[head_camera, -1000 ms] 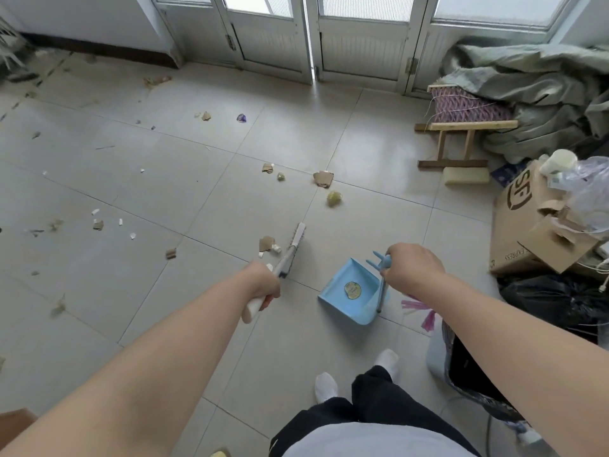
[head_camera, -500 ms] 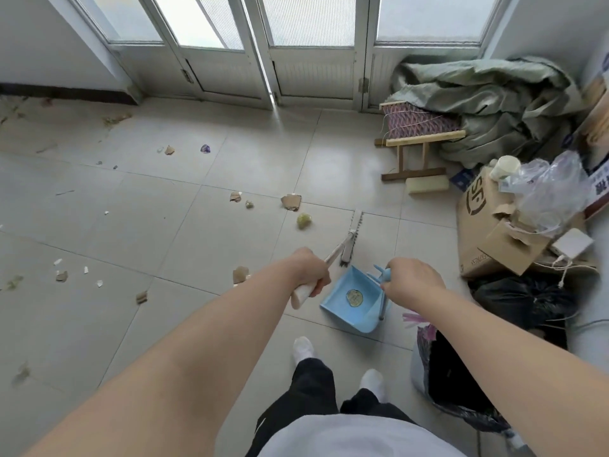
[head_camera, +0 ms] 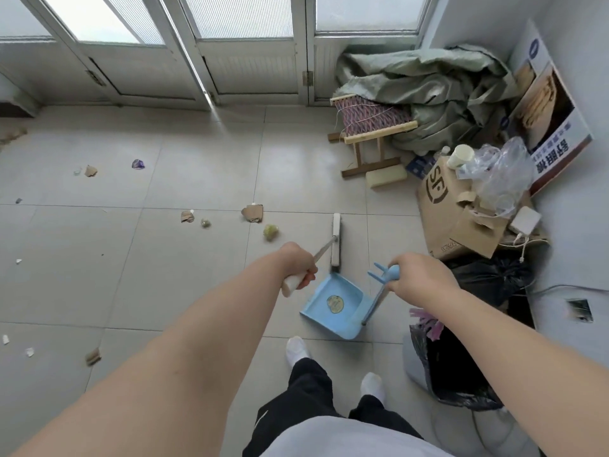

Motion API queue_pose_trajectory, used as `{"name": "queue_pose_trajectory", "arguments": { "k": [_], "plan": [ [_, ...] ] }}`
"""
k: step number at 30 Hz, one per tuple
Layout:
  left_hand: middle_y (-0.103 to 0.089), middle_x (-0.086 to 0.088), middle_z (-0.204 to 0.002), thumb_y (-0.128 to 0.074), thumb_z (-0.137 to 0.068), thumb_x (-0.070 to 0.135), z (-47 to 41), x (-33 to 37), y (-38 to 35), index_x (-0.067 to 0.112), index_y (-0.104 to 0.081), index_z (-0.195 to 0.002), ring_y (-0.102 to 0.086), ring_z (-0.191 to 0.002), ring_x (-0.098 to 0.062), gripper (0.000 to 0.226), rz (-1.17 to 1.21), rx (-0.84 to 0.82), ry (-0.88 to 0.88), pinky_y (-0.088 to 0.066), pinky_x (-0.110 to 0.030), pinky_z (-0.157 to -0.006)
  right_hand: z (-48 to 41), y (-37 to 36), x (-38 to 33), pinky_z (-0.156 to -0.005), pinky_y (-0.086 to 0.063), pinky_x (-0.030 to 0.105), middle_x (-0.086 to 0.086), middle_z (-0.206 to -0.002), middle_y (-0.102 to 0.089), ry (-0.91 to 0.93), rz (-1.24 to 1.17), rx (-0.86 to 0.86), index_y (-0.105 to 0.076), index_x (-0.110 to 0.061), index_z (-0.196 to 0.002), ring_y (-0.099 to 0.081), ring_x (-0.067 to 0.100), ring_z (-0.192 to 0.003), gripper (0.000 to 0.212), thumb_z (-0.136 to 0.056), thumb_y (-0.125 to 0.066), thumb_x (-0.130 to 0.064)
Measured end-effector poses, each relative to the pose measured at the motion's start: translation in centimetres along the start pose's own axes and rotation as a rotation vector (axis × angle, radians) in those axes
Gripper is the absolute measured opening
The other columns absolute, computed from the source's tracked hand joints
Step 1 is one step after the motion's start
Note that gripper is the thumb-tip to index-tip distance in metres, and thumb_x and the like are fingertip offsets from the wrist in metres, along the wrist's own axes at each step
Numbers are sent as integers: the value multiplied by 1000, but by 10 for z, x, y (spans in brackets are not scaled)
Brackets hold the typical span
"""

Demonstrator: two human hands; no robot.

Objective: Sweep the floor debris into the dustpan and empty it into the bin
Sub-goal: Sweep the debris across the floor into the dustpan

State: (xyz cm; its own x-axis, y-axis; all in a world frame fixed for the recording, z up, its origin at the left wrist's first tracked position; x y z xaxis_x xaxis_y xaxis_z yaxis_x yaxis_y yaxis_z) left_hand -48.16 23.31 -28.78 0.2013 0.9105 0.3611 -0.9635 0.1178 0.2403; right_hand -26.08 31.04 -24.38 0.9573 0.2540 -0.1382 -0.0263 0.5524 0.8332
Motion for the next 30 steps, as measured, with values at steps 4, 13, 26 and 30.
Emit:
{"name": "queue_pose_trajectory", "arguments": {
  "k": [4, 13, 26, 30],
  "plan": [
    [-52, -8, -68, -46, -98, 4, -17, -9, 46, 3, -46, -77, -42, -50, -14, 21, 124, -37, 79, -37, -22, -53, -20, 12, -41, -60, -40, 27, -2, -89, -64, -23, 29, -19, -69, -25, -103, -59, 20, -80, 21, -85, -70, -36],
    [-52, -9, -70, -42, -99, 4, -40, -60, 173, 2, -48, -87, -44, -45, -12, 13, 346, 69, 145, -42, -13, -38, -61, 21, -122, -64, -47, 30, -2, -92, -65, 17, 51, -21, -67, -27, -106, -60, 20, -84, 21, -86, -67, -31],
    [-49, -10, -68, -40, -99, 2, -10, -141, 232, 3, -45, -80, -40, -47, -12, 19, 592, 215, 272, -38, -11, -35, -128, 36, -249, -67, -54, 30, 0, -85, -66, 339, 222, -45, -68, -24, -95, -64, 23, -79, 15, -81, -65, -24],
    [-52, -12, -68, -44, -95, 0, 5, -146, 235, 1, -48, -84, -43, -35, -12, 12, 657, 319, 269, -40, -14, -37, -150, 39, -287, -58, -48, 26, -1, -81, -64, 504, 313, -81, -68, -21, -93, -62, 22, -75, 13, -82, -63, -24]
  ]
}}
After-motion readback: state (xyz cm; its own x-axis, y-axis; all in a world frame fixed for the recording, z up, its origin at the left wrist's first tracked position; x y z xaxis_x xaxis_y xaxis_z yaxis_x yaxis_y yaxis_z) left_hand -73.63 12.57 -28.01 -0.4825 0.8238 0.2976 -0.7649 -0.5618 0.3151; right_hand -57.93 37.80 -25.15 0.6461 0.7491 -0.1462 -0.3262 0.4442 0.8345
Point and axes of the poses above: each hand's wrist, its own z-axis away from the middle knuckle, its own y-axis out of the back of the hand, x = y × z, the point moved 7 cm from there along -z, towards the middle knuckle
